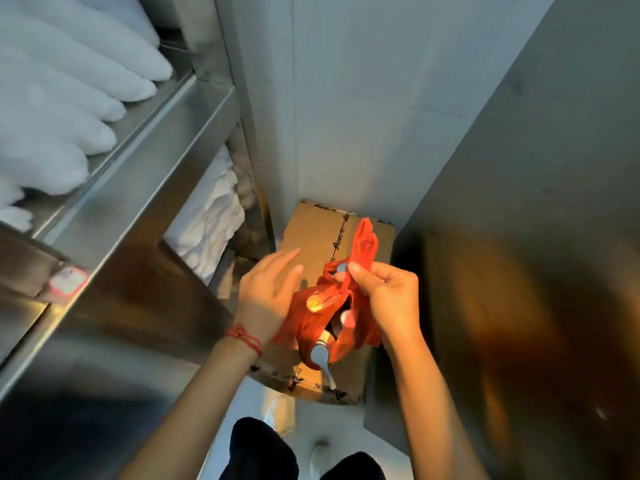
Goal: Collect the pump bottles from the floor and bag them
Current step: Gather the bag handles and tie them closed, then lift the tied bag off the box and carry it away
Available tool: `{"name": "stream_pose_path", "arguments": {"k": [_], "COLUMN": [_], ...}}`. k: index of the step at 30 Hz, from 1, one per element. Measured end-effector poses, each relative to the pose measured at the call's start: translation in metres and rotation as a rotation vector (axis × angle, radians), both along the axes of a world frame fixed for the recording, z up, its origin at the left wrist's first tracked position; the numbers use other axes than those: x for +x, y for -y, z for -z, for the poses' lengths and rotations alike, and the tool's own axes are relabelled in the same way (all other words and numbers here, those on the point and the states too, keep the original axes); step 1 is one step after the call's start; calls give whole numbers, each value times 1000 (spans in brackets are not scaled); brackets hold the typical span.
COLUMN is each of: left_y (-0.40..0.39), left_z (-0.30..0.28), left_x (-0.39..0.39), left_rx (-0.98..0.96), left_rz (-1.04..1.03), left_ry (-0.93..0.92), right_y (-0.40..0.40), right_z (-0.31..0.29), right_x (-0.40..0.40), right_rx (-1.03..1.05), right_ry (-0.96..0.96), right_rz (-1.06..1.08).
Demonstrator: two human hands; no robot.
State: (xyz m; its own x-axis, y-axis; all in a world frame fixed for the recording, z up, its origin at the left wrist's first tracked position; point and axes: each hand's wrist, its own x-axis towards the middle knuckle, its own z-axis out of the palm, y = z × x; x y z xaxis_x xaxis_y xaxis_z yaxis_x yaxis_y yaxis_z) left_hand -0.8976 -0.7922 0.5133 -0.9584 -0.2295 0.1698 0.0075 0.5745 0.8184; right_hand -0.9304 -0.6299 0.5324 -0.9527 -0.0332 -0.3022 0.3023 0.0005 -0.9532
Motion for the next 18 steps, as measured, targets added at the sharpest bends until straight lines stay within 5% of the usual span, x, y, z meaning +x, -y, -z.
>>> {"name": "stream_pose_path", "arguments": {"k": [18], "left_y": [-24], "left_z": [-4], "left_x": [244], "left_rx": [-502], "left_rz": [-296], "left_ry": [256], "right_y": [-24], "right_z": [-3], "right_x": [151], "right_rx": [82], "right_ry": [-10], "right_rz": [-146]}}
